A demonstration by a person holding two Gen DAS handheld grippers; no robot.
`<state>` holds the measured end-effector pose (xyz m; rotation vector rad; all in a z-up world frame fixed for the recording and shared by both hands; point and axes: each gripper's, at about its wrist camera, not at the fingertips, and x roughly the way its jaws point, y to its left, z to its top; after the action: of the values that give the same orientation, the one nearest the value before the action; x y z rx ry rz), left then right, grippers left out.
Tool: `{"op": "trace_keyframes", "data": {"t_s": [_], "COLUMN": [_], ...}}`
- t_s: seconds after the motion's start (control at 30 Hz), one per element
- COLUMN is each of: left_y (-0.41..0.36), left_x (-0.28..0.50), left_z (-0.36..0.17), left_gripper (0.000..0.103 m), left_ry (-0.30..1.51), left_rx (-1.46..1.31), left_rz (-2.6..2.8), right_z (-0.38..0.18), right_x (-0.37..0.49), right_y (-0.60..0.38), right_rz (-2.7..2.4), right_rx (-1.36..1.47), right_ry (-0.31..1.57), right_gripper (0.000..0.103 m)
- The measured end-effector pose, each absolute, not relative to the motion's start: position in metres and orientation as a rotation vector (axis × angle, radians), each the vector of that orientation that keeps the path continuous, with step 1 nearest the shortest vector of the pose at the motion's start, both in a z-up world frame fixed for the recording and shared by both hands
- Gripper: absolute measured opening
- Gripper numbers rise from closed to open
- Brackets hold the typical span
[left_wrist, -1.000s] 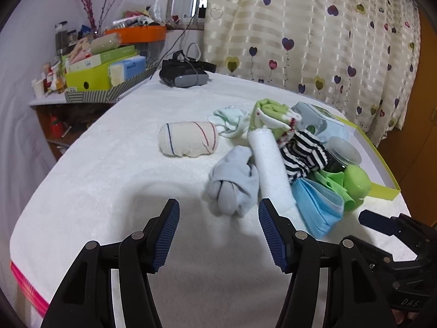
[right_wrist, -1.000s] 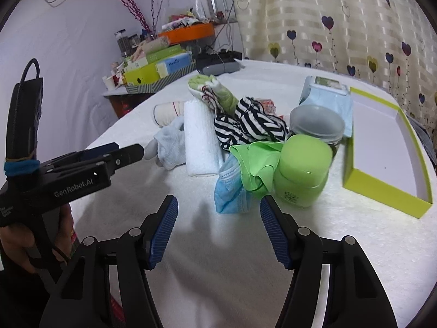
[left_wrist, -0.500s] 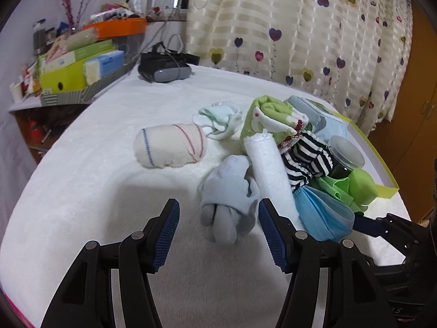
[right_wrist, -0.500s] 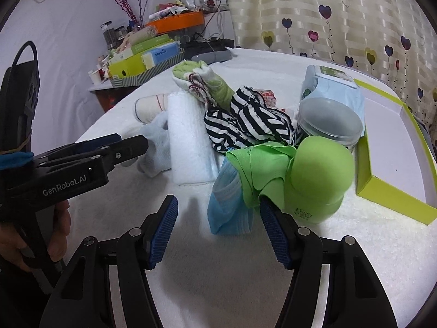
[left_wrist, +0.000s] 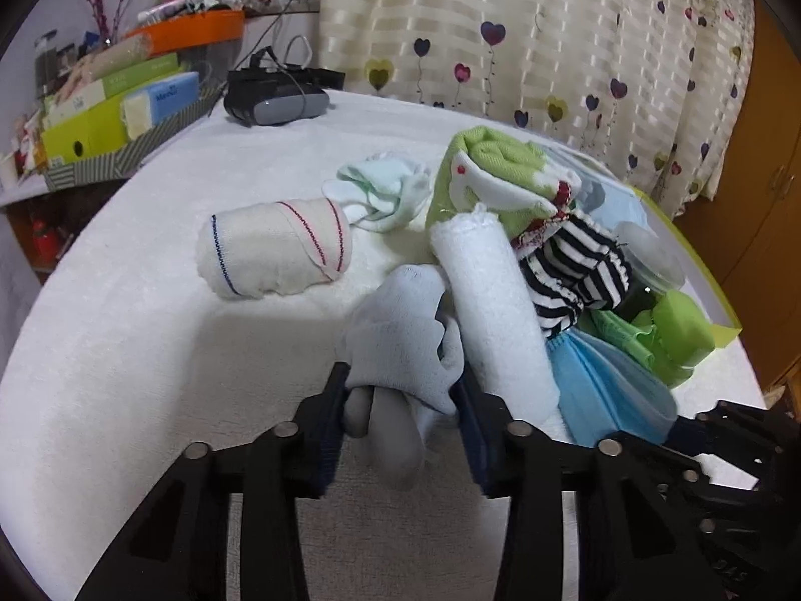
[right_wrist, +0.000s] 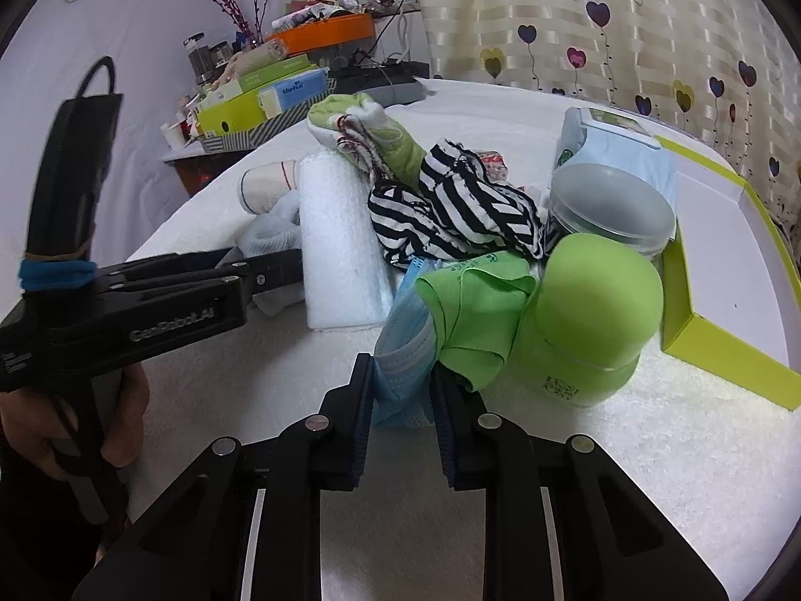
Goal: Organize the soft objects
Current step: 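Grasp the grey sock with the left tool while the right tool grasps the blue face mask, then lift and carry the sock and mask in both tools toward the yellow-green box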
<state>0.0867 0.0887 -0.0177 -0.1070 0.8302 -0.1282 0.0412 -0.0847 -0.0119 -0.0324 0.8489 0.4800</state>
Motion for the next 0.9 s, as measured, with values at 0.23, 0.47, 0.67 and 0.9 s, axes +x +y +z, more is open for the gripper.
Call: {"op": "trace_keyframes", "data": {"t_s": [0.23, 0.47, 0.67, 0.9], "left_y": [0.094, 0.103, 0.11, 0.114], "left_x": [0.067, 0.039, 0.02, 0.001], "left_z": [-0.015, -0.008, 0.002, 0.023], "left_gripper": [0.022, 0.022, 0.022, 0.022], "left_ry": [0.812, 0.791, 0.764, 0.705], "left_rx": [-0.128, -0.167, -0.196, -0.216], "left_rz": [-0.143, -0.09, -0.048, -0.029], "right_z": [-0.008, 0.001, 0.014, 0.036], "right_x": [0.031, 0.011, -0.003, -0.016], "right_y": [-0.087, -0.086, -0.089, -0.092], "right_rz": [0.515, 0.567, 0.614, 0.666], "right_rx": [-0.026, -0.021, -0.003, 0.002], "right_ry": [0.835, 0.792, 0.73, 0.638], "right_gripper": [0.02, 0.02, 0.02, 0.02]}}
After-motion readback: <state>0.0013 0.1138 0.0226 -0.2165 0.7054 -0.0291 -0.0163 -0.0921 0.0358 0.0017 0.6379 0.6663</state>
